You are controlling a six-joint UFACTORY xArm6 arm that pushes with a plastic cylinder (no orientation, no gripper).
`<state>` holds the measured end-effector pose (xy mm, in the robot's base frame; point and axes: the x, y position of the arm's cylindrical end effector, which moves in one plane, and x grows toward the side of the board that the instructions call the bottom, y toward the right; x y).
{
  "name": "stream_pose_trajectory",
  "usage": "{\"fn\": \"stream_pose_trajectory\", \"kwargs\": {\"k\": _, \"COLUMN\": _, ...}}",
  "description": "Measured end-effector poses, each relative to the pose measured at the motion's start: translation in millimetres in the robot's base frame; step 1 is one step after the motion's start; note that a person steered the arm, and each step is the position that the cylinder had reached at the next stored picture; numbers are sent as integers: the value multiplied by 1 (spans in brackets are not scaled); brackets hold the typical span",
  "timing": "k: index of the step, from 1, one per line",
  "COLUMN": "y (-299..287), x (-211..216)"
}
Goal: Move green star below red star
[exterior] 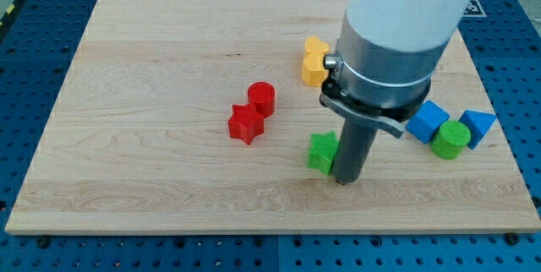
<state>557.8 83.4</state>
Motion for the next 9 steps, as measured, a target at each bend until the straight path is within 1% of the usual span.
{"fn": "stream_pose_trajectory", "kwargs": {"k": 1, "y": 6, "x": -1}}
{"fn": "stream_pose_trajectory", "kwargs": {"k": 2, "y": 21, "x": -28}}
{"fn": "stream_pose_trajectory", "kwargs": {"k": 3, "y": 17, "x": -41}}
{"fn": "stream_pose_trajectory", "kwargs": {"k": 5, "y": -44, "x": -25}}
{"fn": "stream_pose_trajectory", "kwargs": {"k": 6, "y": -50, "x": -29}}
{"fn": "stream_pose_trajectory", "kwargs": {"k": 7, "y": -20, "x": -30}}
{"fn": "stream_pose_trajectory", "kwargs": {"k": 9, "y": -18, "x": 2}}
